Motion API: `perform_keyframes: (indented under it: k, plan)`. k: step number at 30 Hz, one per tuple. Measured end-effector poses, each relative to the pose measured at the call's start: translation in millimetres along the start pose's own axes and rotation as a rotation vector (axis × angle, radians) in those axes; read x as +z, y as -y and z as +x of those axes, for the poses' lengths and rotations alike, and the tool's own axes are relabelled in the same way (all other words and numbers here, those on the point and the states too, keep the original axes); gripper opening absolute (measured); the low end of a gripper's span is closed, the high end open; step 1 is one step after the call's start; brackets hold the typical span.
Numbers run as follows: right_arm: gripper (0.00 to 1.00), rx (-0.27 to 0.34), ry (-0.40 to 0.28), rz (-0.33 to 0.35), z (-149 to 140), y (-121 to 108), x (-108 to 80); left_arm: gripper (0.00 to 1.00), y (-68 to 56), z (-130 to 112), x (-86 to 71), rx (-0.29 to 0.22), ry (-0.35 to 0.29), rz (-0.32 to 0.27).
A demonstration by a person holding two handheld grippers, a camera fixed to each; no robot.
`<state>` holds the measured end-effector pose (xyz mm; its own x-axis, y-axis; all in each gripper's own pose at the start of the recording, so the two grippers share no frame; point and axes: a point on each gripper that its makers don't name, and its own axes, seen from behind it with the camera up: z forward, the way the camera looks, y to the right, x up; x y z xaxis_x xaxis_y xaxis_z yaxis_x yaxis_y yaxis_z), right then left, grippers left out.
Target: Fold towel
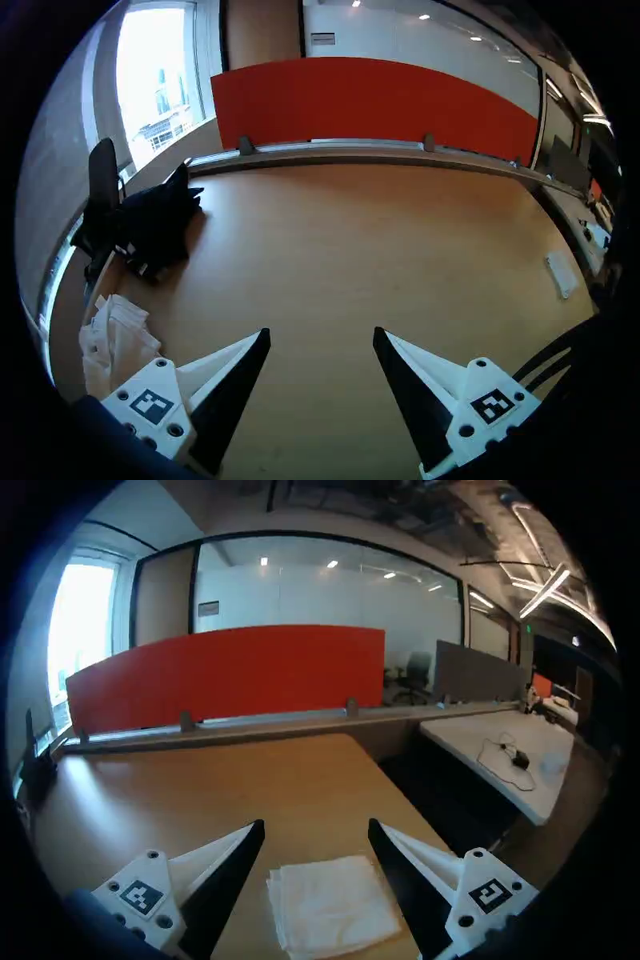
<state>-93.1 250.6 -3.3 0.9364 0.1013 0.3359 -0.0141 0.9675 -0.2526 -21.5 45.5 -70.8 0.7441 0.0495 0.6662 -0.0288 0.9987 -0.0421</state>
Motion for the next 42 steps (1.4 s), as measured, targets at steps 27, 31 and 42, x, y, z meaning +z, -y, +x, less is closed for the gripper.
perform_keyframes:
  k: [27, 31, 42]
  plan:
    - [1.0, -0.08, -0.192, 0.055, 71, 44, -25.1, 0.95, 25.5, 133, -32.5, -0.086, -0.464, 0.037]
    - [1.0, -0.081, -0.197, 0.067, 77, 53, -30.3, 0.95, 28.8, 151, -40.1, -0.08, -0.521, 0.036]
    - [1.0, -0.069, -0.23, 0.124, 101, 108, -47.1, 0.95, 34.8, 171, -44.1, -0.086, -0.572, 0.015]
